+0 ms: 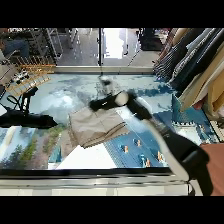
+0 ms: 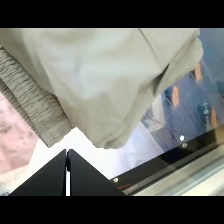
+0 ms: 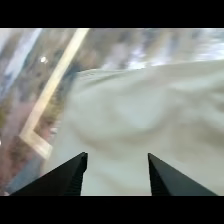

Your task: Fold the clothes and pants, and hang the long-sleeved shirts on hangers.

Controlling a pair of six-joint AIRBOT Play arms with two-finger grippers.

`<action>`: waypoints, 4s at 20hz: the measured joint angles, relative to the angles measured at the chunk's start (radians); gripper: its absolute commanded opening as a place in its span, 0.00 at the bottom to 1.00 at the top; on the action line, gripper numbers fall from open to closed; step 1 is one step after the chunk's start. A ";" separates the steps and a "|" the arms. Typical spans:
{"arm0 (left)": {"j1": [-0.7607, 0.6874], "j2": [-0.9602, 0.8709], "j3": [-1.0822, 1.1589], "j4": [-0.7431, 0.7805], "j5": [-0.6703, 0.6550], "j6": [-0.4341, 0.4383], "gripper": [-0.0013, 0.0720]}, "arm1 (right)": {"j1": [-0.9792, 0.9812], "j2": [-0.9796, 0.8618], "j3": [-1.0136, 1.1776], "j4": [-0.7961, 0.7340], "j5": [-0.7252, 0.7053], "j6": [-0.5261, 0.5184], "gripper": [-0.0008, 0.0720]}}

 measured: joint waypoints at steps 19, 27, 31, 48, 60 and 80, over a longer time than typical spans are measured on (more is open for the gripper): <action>-0.211 -0.418 -0.039 -0.026 0.428 -0.031 0.03 | -0.447 -0.278 -0.073 0.449 0.416 -0.316 0.98; -0.204 -0.425 -0.038 -0.012 0.398 -0.010 0.03 | -0.294 -0.319 -0.073 0.469 0.313 -0.275 0.84; -0.204 -0.425 -0.039 -0.011 0.381 0.001 0.03 | -0.239 -0.328 -0.068 0.512 0.274 -0.249 0.04; 0.114 0.149 -0.006 -0.027 0.045 0.047 0.03 | -0.910 0.387 0.003 0.130 0.551 0.133 0.03; 0.244 0.166 -0.007 -0.028 0.027 0.068 0.03 | -2.010 0.719 -0.679 -0.244 0.612 -0.032 0.04; 0.211 0.187 -0.006 0.154 0.171 0.072 0.03 | -1.300 0.716 -0.804 0.010 0.403 -0.267 0.04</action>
